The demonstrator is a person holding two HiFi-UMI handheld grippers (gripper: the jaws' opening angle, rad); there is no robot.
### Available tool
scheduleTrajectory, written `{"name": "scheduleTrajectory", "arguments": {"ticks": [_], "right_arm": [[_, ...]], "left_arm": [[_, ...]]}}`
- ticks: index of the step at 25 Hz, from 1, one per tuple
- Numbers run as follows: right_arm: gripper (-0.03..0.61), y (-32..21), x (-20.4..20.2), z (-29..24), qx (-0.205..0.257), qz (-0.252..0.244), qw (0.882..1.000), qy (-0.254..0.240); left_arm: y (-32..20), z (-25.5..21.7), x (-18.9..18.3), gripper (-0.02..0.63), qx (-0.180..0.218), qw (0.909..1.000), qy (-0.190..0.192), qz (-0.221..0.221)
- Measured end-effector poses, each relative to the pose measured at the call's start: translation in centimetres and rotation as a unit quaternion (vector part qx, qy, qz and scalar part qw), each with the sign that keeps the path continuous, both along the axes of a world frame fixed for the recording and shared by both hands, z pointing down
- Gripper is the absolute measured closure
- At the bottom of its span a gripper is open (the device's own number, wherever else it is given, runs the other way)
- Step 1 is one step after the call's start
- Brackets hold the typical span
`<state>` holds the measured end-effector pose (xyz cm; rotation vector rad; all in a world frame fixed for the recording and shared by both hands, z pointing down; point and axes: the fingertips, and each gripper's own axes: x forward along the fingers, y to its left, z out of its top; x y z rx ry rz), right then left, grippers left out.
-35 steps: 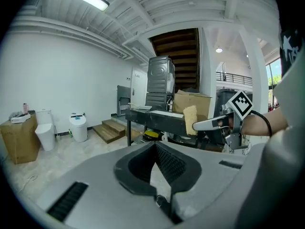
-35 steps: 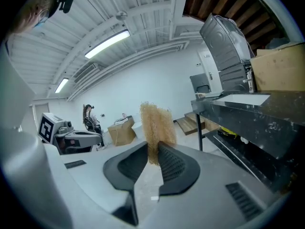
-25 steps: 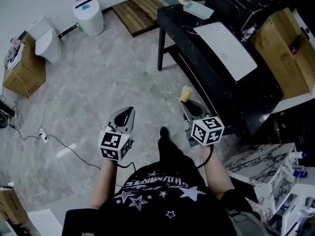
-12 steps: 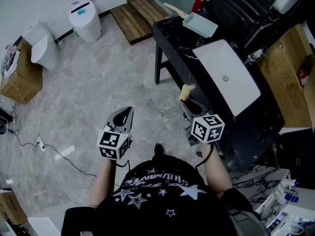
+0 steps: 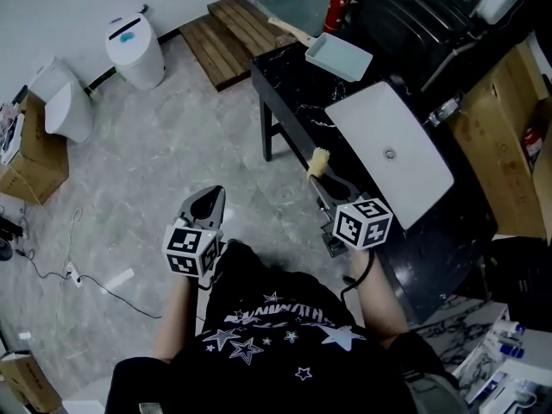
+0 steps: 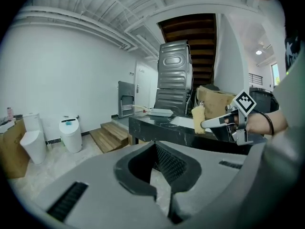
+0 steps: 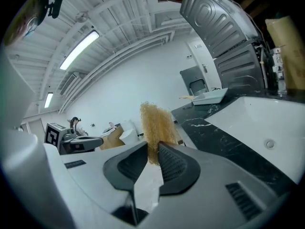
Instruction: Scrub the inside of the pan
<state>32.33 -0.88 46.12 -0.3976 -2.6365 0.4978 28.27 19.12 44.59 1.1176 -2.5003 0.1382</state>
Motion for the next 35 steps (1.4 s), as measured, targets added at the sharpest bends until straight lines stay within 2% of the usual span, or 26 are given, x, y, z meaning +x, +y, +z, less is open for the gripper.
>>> {"name": "scheduleTrajectory", "arguments": {"ticks": [4, 10, 14, 18, 25, 31, 35], "right_arm": [[0.511, -1.4, -2.1, -0.2, -0.011, 0.015, 1.0, -0.004], [0.51, -3.6, -6.1, -0.4, -0.015, 0.059, 0.998, -0.009], [0.511, -6.2, -9.8, 0.1, -0.018, 0.128, 0.992, -0.008], [0.511, -8.3, -14.3, -0.1, -0.017, 0.175, 0.984, 0.004], [0.51, -12.1, -20.6, -1.6, -0.007, 0.261, 0.965, 0.005], [0.509, -14.1, -25.0, -1.4, -0.007, 0.312, 0.95, 0.01], [0.509, -14.8, -26.9, -1.2, -0.007, 0.344, 0.939, 0.013]], "left_arm": [[-2.7, 0.1, -3.6, 0.606, -0.001, 0.9996, -0.006, 0.027], [-7.1, 0.7, -9.8, 0.606, 0.002, 0.9951, -0.009, 0.098], [-10.6, 1.1, -16.3, 0.606, 0.0, 0.9858, -0.015, 0.167], [-13.2, 0.2, -23.6, 0.606, 0.005, 0.9789, -0.015, 0.204], [-17.7, -1.0, -33.7, 0.606, 0.006, 0.9602, -0.032, 0.277], [-20.7, -0.2, -38.6, 0.606, -0.004, 0.9345, -0.019, 0.355], [-22.7, 0.6, -40.8, 0.606, -0.02, 0.9129, -0.011, 0.407]]}}
